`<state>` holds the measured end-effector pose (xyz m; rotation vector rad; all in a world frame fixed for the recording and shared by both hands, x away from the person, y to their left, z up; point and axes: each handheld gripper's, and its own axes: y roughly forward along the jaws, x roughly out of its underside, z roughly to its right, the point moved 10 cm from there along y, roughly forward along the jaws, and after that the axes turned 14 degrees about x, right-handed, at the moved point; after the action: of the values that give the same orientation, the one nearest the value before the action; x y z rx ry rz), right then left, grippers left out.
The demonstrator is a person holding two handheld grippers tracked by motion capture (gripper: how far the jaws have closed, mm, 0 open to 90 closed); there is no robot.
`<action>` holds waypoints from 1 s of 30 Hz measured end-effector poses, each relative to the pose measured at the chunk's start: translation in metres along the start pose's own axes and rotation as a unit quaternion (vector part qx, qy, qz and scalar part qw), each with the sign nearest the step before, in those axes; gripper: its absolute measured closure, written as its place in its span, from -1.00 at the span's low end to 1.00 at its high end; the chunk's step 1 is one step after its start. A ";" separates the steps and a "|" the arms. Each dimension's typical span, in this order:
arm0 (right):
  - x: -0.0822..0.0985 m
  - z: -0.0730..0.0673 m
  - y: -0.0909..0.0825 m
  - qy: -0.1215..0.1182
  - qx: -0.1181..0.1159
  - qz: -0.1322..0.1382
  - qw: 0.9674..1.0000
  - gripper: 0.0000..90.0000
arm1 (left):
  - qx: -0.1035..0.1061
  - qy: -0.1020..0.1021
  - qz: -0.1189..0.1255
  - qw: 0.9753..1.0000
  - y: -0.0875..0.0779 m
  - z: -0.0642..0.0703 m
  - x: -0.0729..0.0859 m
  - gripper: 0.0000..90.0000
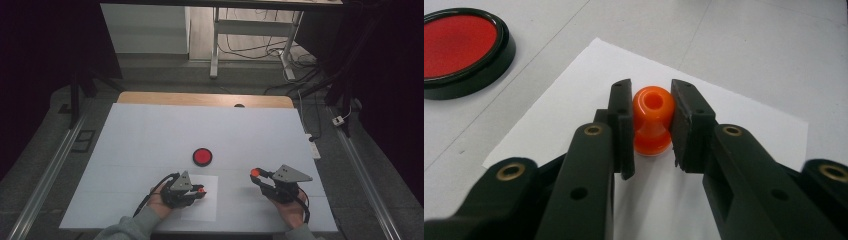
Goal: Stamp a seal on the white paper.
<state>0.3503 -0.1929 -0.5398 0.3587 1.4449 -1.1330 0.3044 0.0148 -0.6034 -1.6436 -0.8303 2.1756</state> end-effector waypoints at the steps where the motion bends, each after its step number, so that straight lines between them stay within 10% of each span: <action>1: 0.000 0.000 0.000 0.000 0.000 0.000 1.000 0.43 | 0.000 0.000 0.000 1.000 0.000 0.000 0.000 0.62; 22: -0.001 0.000 0.000 0.002 -0.001 0.004 1.000 0.43 | 0.003 0.008 -0.001 1.000 -0.001 0.001 -0.002 0.61; 26: -0.002 0.001 -0.001 -0.001 0.000 0.004 1.000 0.43 | 0.019 0.004 0.076 0.997 -0.020 0.006 -0.031 0.61; 30: -0.003 0.001 -0.001 0.001 0.000 0.005 1.000 0.43 | 0.016 -0.005 0.087 0.996 -0.027 0.004 -0.035 0.61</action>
<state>0.3506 -0.1932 -0.5367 0.3653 1.4430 -1.1248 0.3087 0.0159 -0.5590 -1.7499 -0.6724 2.3021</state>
